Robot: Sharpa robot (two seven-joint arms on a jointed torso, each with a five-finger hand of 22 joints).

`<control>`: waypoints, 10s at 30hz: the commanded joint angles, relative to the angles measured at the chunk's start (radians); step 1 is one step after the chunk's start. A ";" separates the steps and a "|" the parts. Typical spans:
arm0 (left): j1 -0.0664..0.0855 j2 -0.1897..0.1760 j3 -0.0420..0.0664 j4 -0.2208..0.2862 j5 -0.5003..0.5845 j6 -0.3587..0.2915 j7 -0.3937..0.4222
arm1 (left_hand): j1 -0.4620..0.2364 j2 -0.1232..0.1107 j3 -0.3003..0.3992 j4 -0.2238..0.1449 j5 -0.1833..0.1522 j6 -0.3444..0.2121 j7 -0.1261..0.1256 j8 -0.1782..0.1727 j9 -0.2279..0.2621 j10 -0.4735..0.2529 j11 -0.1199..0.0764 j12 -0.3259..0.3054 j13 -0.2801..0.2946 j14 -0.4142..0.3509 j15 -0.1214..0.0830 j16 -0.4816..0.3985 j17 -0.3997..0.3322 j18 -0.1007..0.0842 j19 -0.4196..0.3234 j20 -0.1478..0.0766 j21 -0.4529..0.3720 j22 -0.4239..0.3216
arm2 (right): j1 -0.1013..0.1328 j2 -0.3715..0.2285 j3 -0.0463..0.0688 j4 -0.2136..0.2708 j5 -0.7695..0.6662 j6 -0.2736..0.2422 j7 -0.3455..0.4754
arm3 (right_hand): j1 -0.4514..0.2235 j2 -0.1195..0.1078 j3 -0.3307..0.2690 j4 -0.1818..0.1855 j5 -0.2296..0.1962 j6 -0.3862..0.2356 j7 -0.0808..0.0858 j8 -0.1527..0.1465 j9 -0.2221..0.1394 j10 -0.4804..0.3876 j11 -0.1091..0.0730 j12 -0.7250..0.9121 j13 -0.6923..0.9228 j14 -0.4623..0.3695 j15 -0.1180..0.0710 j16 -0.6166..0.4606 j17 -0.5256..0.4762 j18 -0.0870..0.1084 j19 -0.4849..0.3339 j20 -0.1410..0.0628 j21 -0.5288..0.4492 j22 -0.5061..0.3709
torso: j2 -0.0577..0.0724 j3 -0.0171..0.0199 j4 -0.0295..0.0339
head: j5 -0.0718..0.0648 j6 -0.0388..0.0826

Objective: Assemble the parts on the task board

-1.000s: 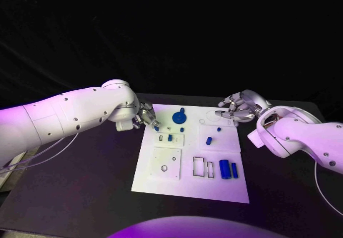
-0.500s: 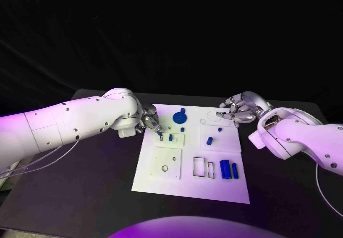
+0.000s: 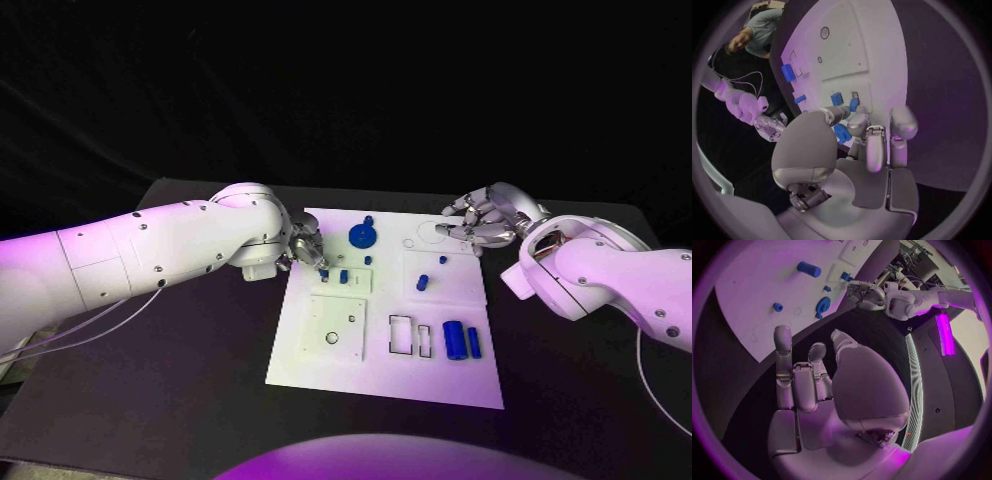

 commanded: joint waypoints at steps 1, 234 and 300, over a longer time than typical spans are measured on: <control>0.000 0.003 0.000 0.004 -0.010 0.018 -0.001 | 0.002 0.008 0.148 -0.143 0.007 0.021 -0.013 0.005 0.062 0.007 -0.002 0.003 0.000 0.104 -0.006 0.004 0.263 -0.016 0.005 -0.003 0.007 0.001 | -0.001 0.000 0.000 0.002 -0.002 0.006 0.005 | -0.009 -0.003 0.005 0.001 0.006 -0.005 -0.001 0.006 -0.001 -0.003 -0.001 0.003 -0.001 0.002 -0.002 -0.003 0.001 0.008 -0.002 -0.001 -0.005 -0.001 | 0.000 0.0001 0.0002 | 0.000 0.000; -0.012 -0.038 0.006 0.035 0.159 0.006 0.010 | 0.032 -0.015 0.102 -0.099 0.031 0.045 -0.018 -0.041 0.064 0.018 -0.005 -0.007 0.004 0.104 -0.008 0.004 0.263 -0.014 0.015 -0.006 -0.056 0.046 | -0.002 -0.009 0.000 -0.002 0.000 0.014 0.006 | -0.034 -0.003 0.014 0.000 0.010 -0.009 -0.001 0.015 0.000 -0.005 -0.002 0.009 -0.011 0.000 -0.002 -0.008 -0.005 0.009 -0.002 -0.001 -0.020 -0.009 | -0.001 0.0000 0.0004 | -0.001 -0.009; 0.079 0.207 -0.021 -0.267 0.141 0.399 -0.127 | -0.007 -0.001 0.152 -0.180 0.044 0.048 -0.010 -0.041 0.075 0.029 0.001 0.000 0.018 0.104 -0.003 0.004 0.263 -0.016 0.014 -0.002 -0.049 0.066 | -0.008 0.002 0.000 -0.004 0.000 0.011 0.005 | -0.034 -0.003 0.016 -0.001 0.012 -0.010 -0.002 0.016 0.000 -0.006 -0.002 0.009 -0.013 0.000 -0.002 -0.008 -0.005 0.010 -0.002 -0.001 -0.022 -0.009 | 0.000 -0.0001 0.0001 | 0.007 -0.026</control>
